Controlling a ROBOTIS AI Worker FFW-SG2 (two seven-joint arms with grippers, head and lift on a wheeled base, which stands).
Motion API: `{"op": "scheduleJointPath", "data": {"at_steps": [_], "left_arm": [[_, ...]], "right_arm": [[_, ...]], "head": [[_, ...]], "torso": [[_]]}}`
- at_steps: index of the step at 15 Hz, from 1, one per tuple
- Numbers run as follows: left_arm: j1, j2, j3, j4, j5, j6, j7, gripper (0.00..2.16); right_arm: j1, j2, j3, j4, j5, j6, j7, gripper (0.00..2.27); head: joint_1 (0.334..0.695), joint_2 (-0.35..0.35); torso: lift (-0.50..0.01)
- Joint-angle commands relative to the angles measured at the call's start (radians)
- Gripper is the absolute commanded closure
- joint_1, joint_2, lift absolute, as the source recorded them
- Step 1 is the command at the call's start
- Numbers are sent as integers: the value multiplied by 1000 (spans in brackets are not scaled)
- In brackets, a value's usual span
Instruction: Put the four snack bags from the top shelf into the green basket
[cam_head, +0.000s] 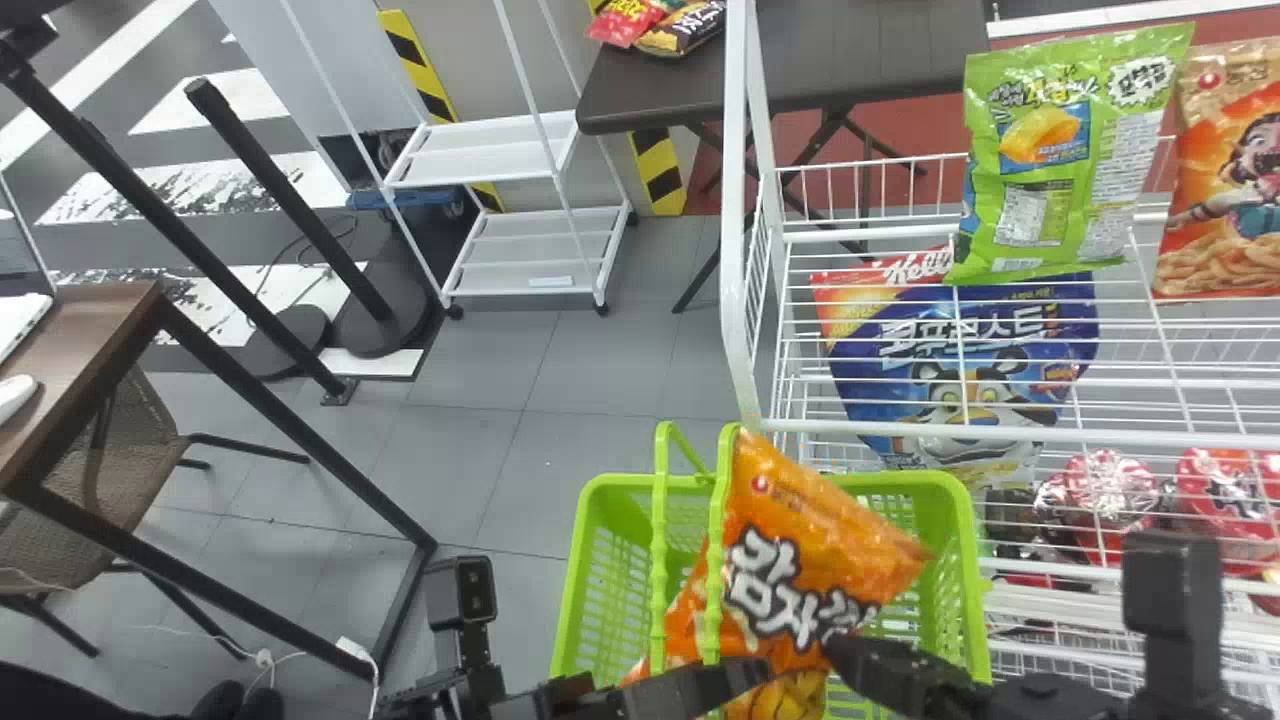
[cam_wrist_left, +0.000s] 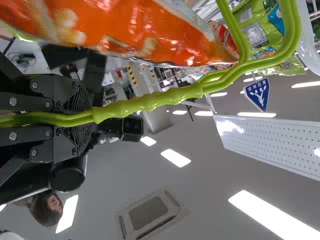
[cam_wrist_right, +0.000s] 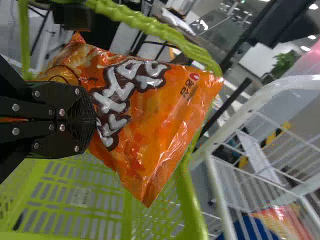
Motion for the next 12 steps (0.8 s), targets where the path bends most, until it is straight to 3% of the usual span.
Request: {"op": "scheduleJointPath", "data": {"at_steps": [1, 5, 9, 10, 12], "left_arm": [[2, 2, 1, 1, 0, 0, -10, 2148], [2, 6, -1, 3, 3, 0, -10, 2148], [5, 12, -1, 3, 9, 0, -10, 2148], [5, 12, -3, 3, 11, 0, -10, 2148], [5, 14, -7, 3, 11, 0, -10, 2148]], "right_arm": [[-8, 1, 0, 1, 7, 57, 1, -2], [18, 1, -14, -54, -2, 72, 6, 56], [-37, 1, -187, -102, -13, -23, -23, 63], [-93, 1, -221, -97, -6, -26, -46, 63], [-211, 1, -241, -17, 49, -81, -91, 63]], "head": [[695, 350], [695, 350], [695, 350], [695, 337], [695, 220]], "torso": [[0], [0], [0], [0], [0]]}}
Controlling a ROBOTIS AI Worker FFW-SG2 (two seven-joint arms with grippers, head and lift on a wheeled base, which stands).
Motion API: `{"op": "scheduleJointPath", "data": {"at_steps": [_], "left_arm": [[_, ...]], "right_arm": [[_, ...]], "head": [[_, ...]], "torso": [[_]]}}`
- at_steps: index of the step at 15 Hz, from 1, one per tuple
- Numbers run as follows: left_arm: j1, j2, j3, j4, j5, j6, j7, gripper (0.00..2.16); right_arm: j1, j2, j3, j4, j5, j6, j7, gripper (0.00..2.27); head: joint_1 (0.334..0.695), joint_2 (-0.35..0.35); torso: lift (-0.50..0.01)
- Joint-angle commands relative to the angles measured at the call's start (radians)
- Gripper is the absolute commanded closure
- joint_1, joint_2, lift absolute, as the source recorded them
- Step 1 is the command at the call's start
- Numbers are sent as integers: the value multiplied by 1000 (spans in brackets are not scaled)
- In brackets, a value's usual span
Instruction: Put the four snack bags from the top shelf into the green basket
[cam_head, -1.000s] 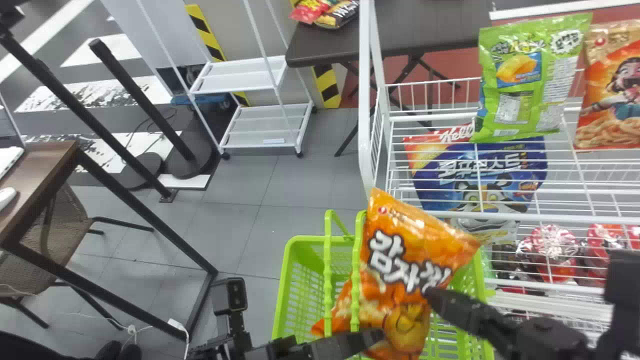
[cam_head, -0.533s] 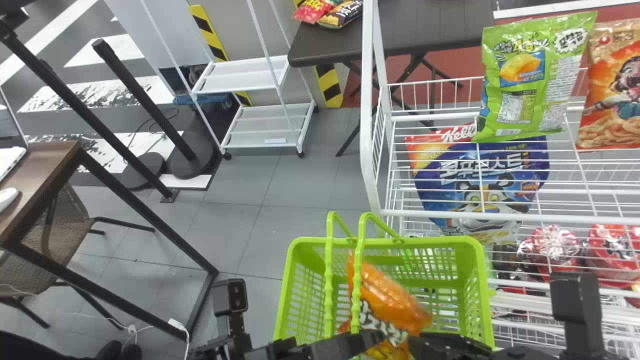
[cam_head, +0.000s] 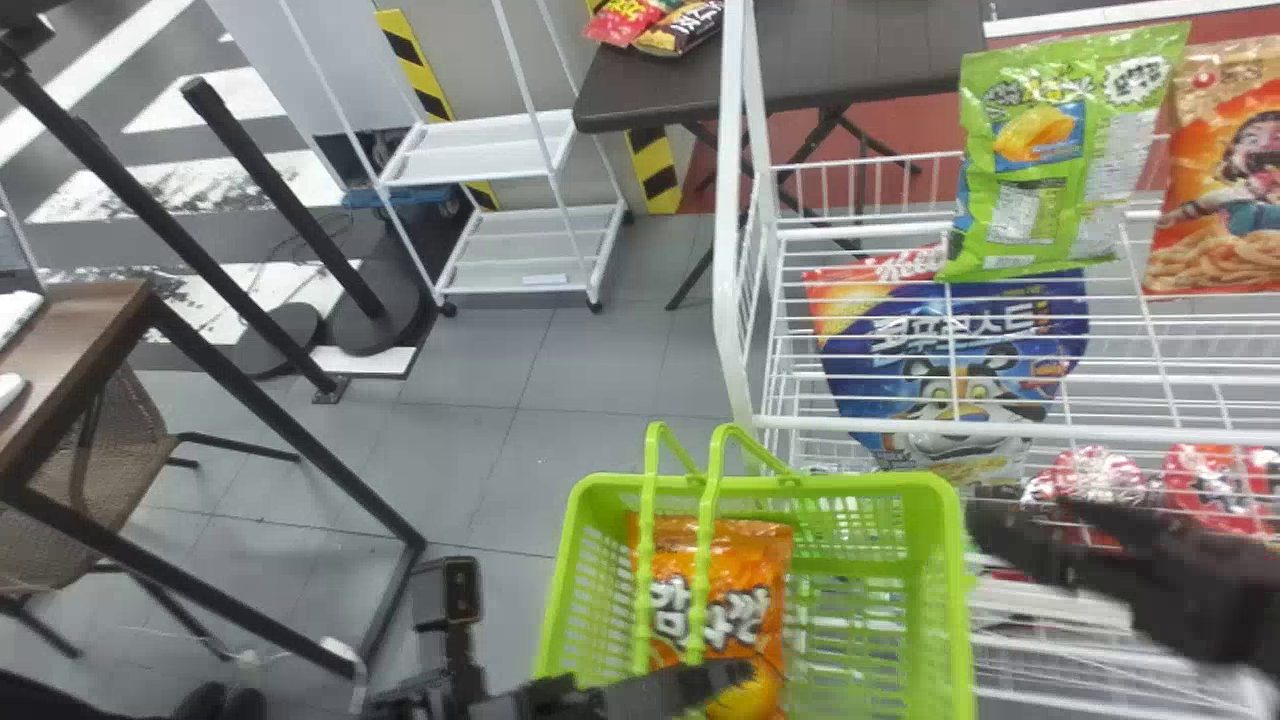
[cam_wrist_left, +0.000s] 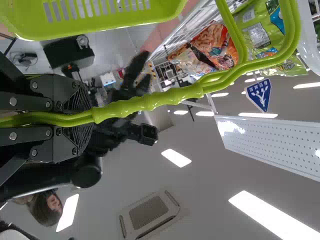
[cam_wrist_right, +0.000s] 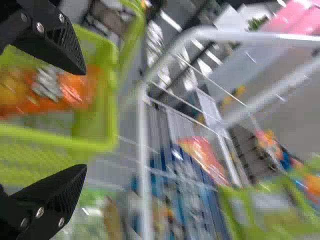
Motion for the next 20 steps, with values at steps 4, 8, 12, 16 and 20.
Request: {"op": "scheduleJointPath", "data": {"at_steps": [4, 8, 12, 16, 20], "left_arm": [[0, 3, -3, 3, 2, 0, -10, 2148], [0, 6, -6, 15, 6, -3, -10, 2148], [-12, 15, -15, 29, 9, -3, -10, 2148], [-17, 24, -15, 46, 16, -6, -10, 2148], [-23, 24, -15, 53, 17, -3, -10, 2148]], "right_arm": [[-289, 1, 19, 325, 149, -320, -70, 63], [-486, 1, 73, 651, 189, -590, -87, 60], [-604, 1, 144, 855, 230, -741, -130, 151], [-618, 1, 174, 874, 275, -688, -180, 1700], [-613, 1, 185, 868, 289, -636, -225, 2246]], "head": [[695, 69], [695, 47], [695, 62], [695, 80], [695, 83]], "torso": [[0], [0], [0], [0], [0]]}}
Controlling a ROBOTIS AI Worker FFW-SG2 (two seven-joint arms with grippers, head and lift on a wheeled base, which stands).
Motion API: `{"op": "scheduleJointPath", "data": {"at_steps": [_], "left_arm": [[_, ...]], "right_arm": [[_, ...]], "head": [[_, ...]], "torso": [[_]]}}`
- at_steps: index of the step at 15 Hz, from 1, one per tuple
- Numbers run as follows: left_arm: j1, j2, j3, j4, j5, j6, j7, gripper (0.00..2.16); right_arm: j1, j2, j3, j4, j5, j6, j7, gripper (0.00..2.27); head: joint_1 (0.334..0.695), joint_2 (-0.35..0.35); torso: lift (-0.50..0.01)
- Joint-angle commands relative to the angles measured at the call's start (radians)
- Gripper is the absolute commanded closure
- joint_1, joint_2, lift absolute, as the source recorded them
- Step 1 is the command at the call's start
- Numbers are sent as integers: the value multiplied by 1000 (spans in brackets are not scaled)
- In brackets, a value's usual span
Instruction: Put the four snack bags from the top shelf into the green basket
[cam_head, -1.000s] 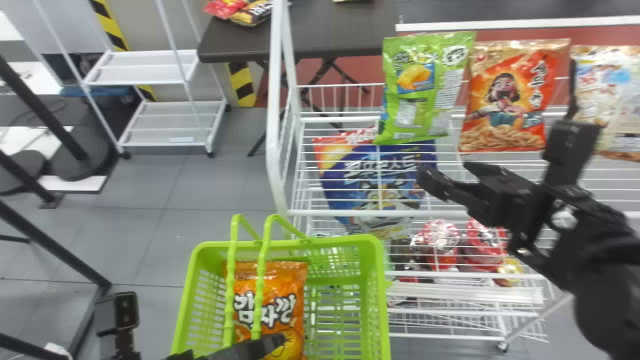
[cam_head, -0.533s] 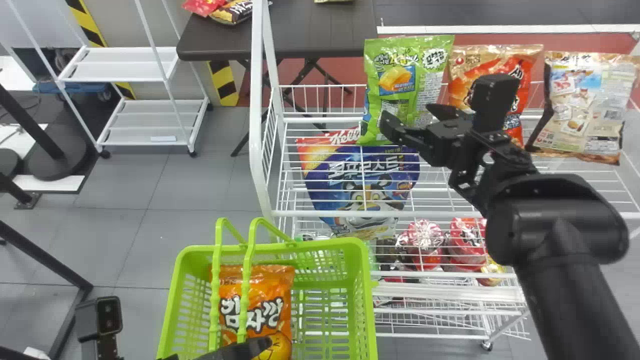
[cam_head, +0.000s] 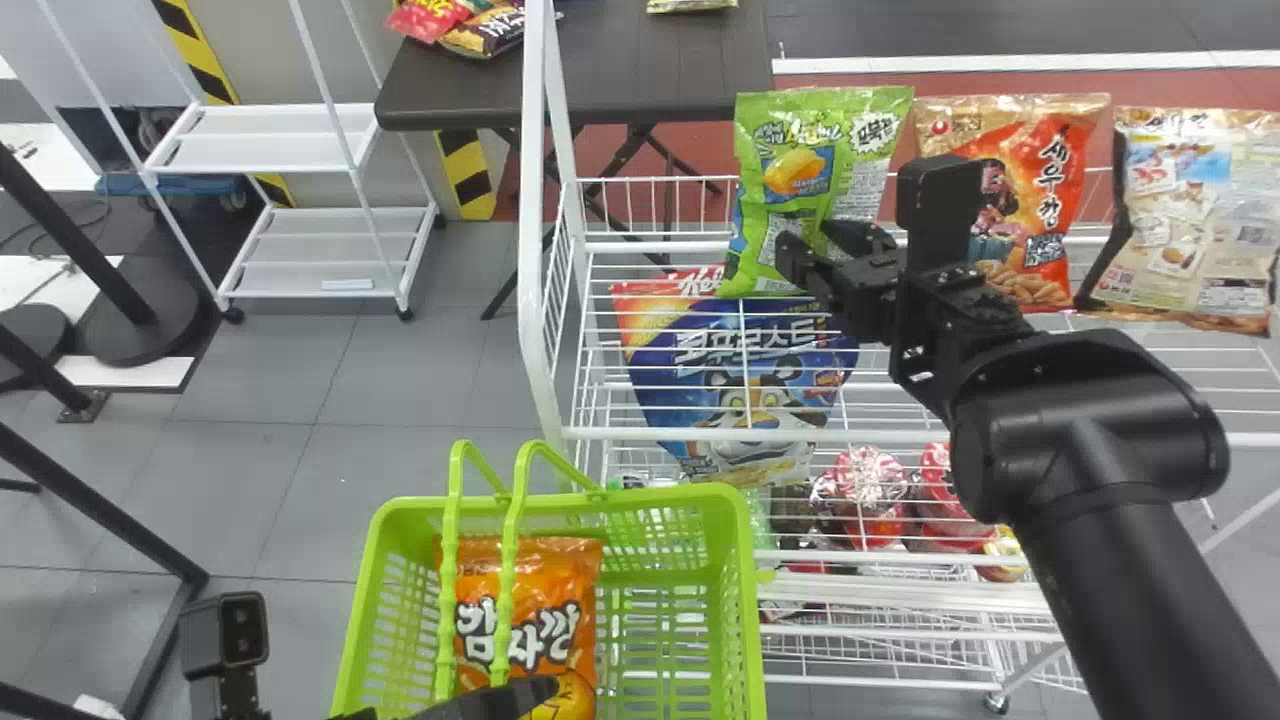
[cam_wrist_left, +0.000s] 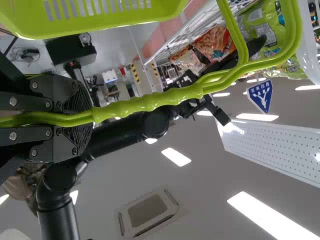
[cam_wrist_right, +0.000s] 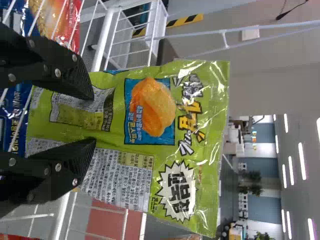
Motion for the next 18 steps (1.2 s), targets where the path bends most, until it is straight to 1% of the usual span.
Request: {"op": "scheduleJointPath", "data": {"at_steps": [1, 4, 5, 8, 11, 13, 14, 15, 16, 18], "left_arm": [[-2, 0, 0, 2, 1, 1, -10, 2148], [-2, 2, 0, 2, 1, 1, -10, 2148], [-2, 2, 0, 2, 2, 1, -10, 2148], [-3, 3, 2, 5, 4, 1, -10, 2148], [-3, 3, 3, 7, 4, 1, -10, 2148], [-8, 5, 5, 13, 4, 1, -10, 2148], [-12, 5, 5, 16, 4, 1, -10, 2148], [-15, 5, 5, 19, 4, 1, -10, 2148], [-17, 5, 3, 19, 4, 1, -10, 2148], [-21, 5, 2, 28, 4, 1, -10, 2148]], "right_arm": [[5, 1, -3, -9, 4, 8, 1, 2246], [30, 1, -7, -38, 2, 8, 18, 2246], [56, 1, -8, -85, 2, 14, 24, 2246], [196, 1, -10, -348, -12, 87, 64, 2246], [371, 1, -26, -664, -58, 317, 124, 2246], [512, -9, -36, -865, -87, 400, 138, 2246], [558, -18, -45, -921, -125, 449, 139, 2246], [596, -35, -62, -990, -188, 547, 139, 2246], [633, -41, -80, -1032, -243, 624, 139, 2246], [690, -51, -82, -1062, -342, 676, 170, 2246]], "head": [[695, 83], [695, 81], [695, 82], [695, 95], [695, 118], [695, 137], [695, 149], [695, 154], [695, 158], [695, 185]], "torso": [[0], [0], [0], [0], [0], [0], [0], [0], [0], [0]]}}
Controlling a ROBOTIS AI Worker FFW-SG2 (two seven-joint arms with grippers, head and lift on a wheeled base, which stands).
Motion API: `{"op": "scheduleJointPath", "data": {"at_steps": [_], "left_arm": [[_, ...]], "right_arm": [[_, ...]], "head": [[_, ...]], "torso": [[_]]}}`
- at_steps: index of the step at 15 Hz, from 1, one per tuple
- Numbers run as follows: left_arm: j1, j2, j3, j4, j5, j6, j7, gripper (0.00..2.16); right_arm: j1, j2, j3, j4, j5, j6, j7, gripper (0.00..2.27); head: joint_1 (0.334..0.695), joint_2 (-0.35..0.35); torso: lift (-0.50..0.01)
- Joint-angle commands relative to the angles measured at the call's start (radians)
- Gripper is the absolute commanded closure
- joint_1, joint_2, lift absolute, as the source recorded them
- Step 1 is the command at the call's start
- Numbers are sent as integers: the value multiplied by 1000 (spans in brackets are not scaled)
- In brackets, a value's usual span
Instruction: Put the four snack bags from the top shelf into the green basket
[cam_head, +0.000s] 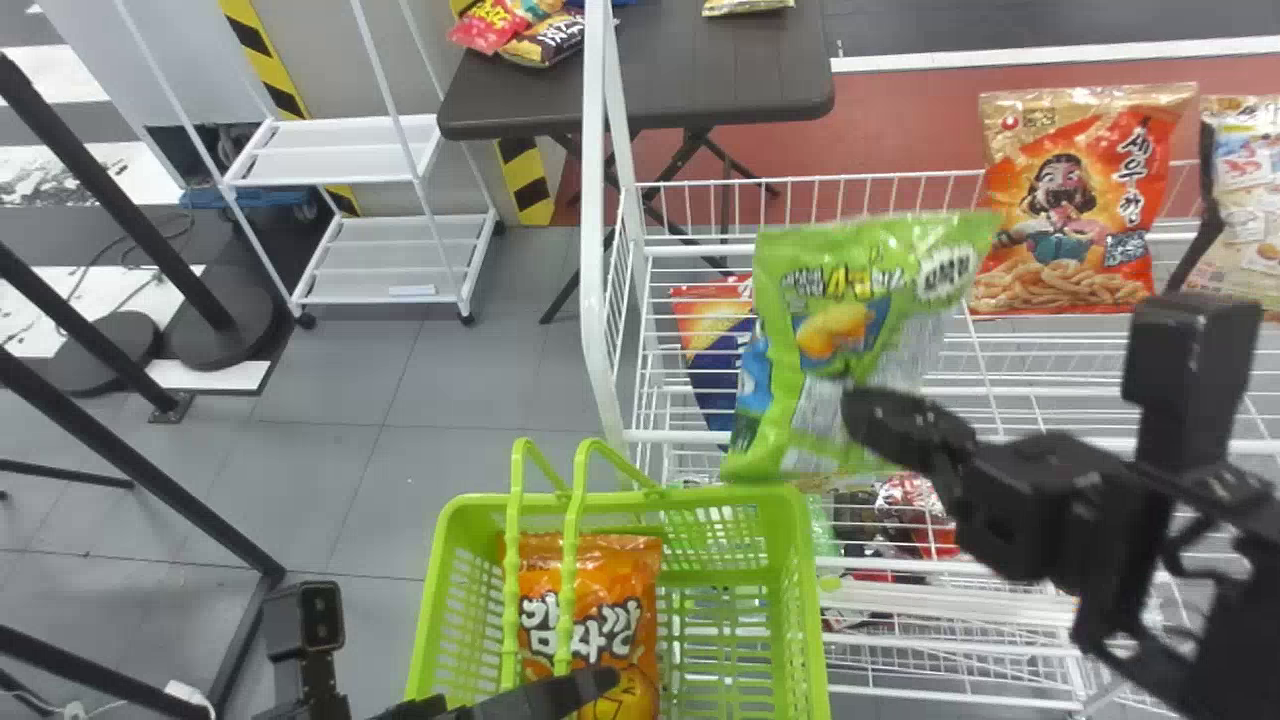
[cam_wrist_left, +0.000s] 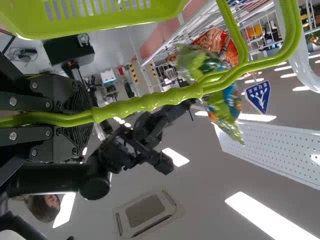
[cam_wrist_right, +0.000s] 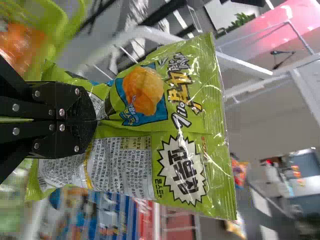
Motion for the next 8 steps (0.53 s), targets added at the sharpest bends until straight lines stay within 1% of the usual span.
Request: {"op": "scheduleJointPath", "data": {"at_steps": [1, 4, 6, 7, 8], "left_arm": [[-3, 0, -2, 5, 0, 0, -10, 2148], [-3, 0, -2, 3, 0, 0, -10, 2148], [0, 0, -2, 2, 0, 0, -10, 2148], [0, 0, -2, -1, 2, 0, -10, 2148], [0, 0, -2, -3, 3, 3, -10, 2148]], "right_arm": [[49, -10, 6, -25, -104, 84, 38, 2246], [69, -10, 26, -25, -173, 127, 63, 2246], [64, -10, 38, -8, -172, 232, 63, 2246], [56, -13, 52, 16, -159, 284, 61, 2246], [50, -13, 65, 44, -147, 290, 59, 2246]], "head": [[695, 206], [695, 289], [695, 335], [695, 350], [695, 350]], "torso": [[0], [0], [0], [0], [0]]}}
